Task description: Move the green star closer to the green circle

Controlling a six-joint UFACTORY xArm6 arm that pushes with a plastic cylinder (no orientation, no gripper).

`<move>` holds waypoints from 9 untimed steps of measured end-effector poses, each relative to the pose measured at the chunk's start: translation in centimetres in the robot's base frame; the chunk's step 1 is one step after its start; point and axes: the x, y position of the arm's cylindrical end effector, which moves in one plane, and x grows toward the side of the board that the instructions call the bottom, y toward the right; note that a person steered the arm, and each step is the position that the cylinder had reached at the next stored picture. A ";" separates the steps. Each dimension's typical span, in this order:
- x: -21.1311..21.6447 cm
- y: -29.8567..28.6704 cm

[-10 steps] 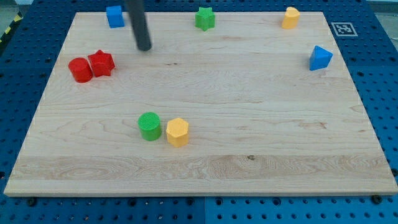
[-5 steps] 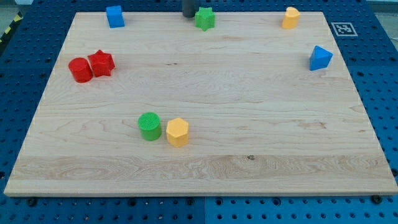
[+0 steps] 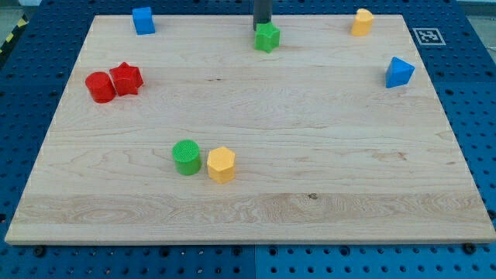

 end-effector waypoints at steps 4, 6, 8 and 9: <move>1.6 3.7; 7.2 1.4; 6.3 -2.5; 6.7 -5.9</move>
